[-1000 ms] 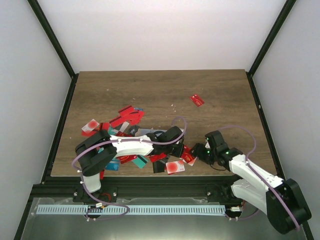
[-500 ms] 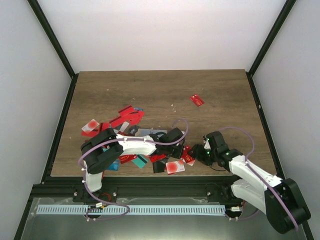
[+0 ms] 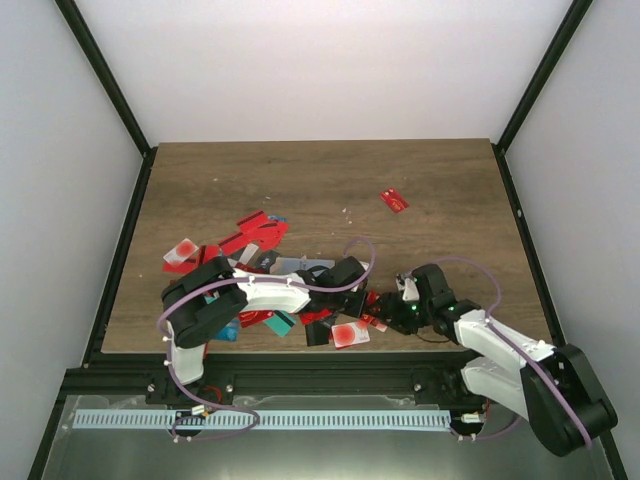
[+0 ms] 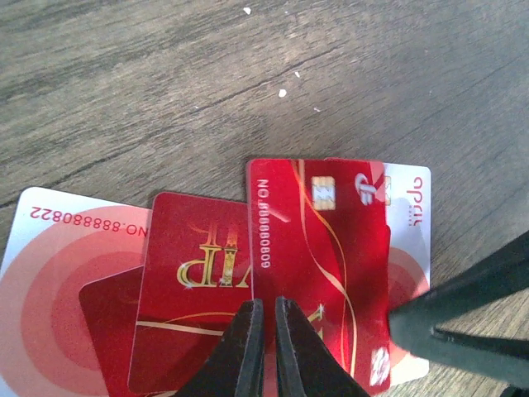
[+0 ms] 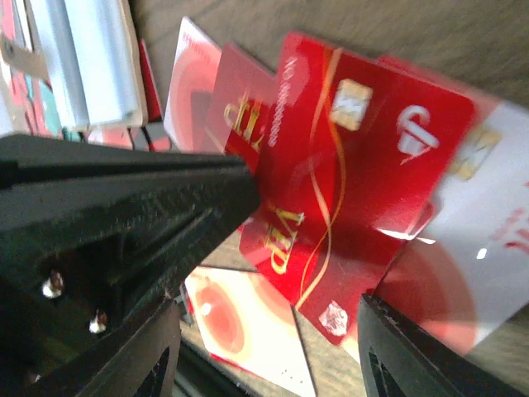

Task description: Put the credit cards into the card holder

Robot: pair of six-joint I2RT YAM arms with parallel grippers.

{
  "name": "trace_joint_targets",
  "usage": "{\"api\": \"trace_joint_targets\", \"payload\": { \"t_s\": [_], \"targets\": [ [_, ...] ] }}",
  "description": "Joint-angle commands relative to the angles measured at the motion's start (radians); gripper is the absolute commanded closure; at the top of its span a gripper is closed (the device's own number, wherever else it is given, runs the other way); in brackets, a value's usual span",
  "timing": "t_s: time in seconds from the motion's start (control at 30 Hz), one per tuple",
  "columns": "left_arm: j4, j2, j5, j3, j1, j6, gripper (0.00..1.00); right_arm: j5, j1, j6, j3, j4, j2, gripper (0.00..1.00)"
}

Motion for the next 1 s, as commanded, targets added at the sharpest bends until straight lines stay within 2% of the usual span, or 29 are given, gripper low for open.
{"api": "trace_joint_targets", "payload": {
  "t_s": [0.0, 0.1, 0.2, 0.4, 0.53, 0.7, 0.97],
  "targets": [
    [-0.017, 0.007, 0.024, -0.04, 0.001, -0.009, 0.92, -0.168, -0.008, -0.012, -0.003, 0.071, 0.033, 0.4],
    [-0.01, -0.005, 0.032, -0.049, 0.002, -0.009, 0.92, -0.201, -0.008, -0.027, 0.003, 0.074, 0.044, 0.4],
    [-0.008, -0.023, 0.038, -0.06, 0.002, -0.014, 0.92, -0.167, -0.008, -0.049, 0.025, 0.013, 0.03, 0.4],
    [0.012, -0.054, 0.067, -0.092, -0.006, -0.003, 0.92, 0.063, -0.008, -0.088, 0.113, -0.186, -0.057, 0.4],
    [0.018, -0.04, 0.079, -0.088, -0.016, 0.011, 0.92, 0.172, -0.007, -0.088, 0.139, -0.233, -0.056, 0.4],
    [0.024, -0.046, 0.078, -0.086, -0.018, 0.009, 0.92, 0.275, -0.008, -0.07, 0.139, -0.202, -0.026, 0.4],
    [-0.004, -0.071, 0.022, -0.082, -0.018, 0.011, 0.92, 0.183, -0.008, -0.103, 0.145, -0.089, 0.099, 0.43]
  ]
}}
